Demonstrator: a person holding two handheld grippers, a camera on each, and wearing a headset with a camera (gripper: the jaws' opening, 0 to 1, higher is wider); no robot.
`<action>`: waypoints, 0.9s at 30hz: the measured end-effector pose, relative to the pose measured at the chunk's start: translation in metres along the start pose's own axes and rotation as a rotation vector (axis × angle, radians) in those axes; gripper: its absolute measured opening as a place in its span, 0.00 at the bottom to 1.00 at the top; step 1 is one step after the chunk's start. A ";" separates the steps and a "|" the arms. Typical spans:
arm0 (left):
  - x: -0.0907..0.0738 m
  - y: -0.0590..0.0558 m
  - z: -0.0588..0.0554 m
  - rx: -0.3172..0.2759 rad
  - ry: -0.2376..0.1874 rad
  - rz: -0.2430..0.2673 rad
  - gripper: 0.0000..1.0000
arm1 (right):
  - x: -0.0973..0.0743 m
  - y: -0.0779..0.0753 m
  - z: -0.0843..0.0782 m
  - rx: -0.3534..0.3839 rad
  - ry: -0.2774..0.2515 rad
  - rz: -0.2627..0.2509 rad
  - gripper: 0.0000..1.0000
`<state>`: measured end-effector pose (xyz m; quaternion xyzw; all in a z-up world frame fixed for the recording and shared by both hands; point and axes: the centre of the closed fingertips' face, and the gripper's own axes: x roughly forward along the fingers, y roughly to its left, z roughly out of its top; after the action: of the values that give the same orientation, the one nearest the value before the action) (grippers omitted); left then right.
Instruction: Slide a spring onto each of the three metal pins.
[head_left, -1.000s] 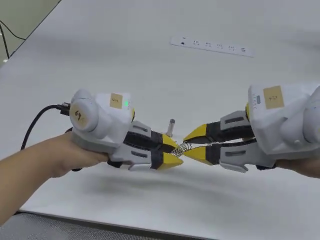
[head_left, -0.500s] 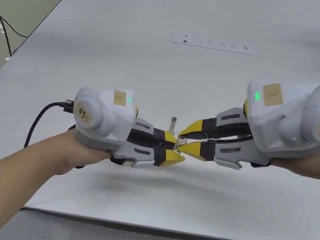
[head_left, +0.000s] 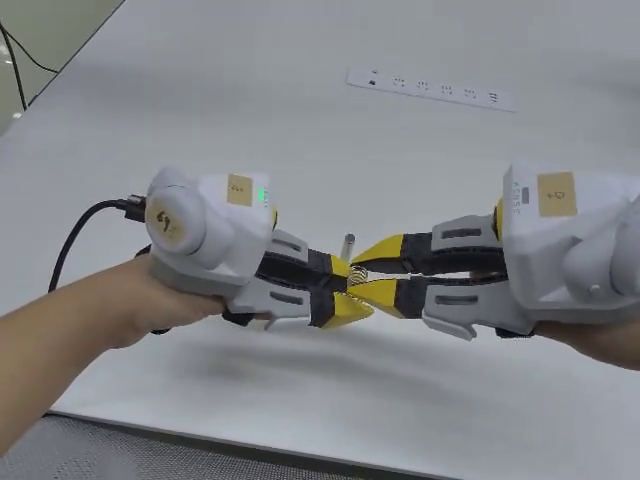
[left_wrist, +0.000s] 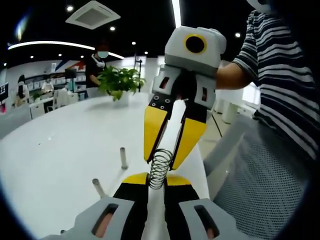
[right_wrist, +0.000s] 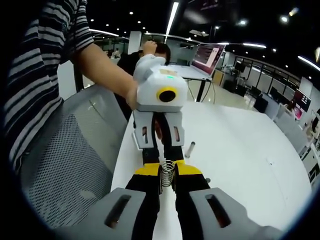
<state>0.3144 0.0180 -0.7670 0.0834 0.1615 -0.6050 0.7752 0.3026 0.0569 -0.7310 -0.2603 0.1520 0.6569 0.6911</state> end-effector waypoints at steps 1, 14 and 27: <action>0.000 0.000 -0.001 -0.005 0.002 0.002 0.04 | 0.001 0.001 0.000 -0.008 0.008 0.000 0.07; -0.001 0.000 0.001 -0.024 -0.005 0.009 0.05 | 0.000 0.001 -0.004 -0.017 0.037 0.005 0.07; -0.010 0.005 -0.003 -0.055 0.000 0.045 0.10 | -0.002 -0.001 -0.006 0.008 0.030 -0.018 0.07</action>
<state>0.3168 0.0298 -0.7666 0.0658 0.1764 -0.5828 0.7905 0.3039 0.0519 -0.7353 -0.2688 0.1628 0.6460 0.6956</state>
